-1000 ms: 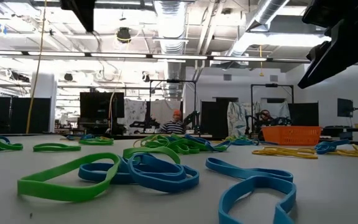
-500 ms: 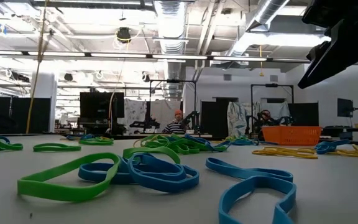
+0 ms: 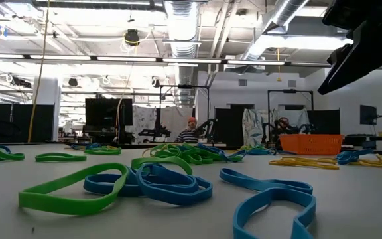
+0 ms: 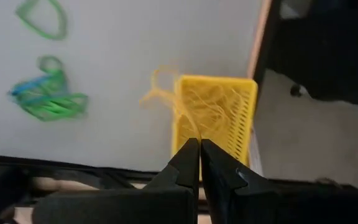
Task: Sort rubber bands into baskets
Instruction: Put the yellow rubber band into the yellow bin
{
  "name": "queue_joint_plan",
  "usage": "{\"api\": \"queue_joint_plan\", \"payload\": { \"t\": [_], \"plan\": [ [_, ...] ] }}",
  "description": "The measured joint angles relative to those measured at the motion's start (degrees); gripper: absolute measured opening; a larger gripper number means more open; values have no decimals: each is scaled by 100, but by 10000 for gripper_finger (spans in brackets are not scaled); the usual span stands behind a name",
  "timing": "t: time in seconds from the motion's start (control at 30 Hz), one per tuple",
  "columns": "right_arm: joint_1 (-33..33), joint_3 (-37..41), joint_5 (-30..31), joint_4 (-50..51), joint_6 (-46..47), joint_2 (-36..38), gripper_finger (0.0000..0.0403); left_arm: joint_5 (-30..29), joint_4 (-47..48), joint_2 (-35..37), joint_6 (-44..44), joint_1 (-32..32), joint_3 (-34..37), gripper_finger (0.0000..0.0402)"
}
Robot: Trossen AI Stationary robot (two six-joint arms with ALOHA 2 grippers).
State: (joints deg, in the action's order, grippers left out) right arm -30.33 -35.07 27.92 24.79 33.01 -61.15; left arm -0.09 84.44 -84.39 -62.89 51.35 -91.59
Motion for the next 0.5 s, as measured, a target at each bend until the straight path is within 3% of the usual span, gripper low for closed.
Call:
{"api": "queue_joint_plan", "payload": {
  "t": [0.5],
  "plan": [
    [-1, 0, 0, -1, 0, 0, 224, 392, -201, -1091, -584, 965, 0, 0]
  ]
}}
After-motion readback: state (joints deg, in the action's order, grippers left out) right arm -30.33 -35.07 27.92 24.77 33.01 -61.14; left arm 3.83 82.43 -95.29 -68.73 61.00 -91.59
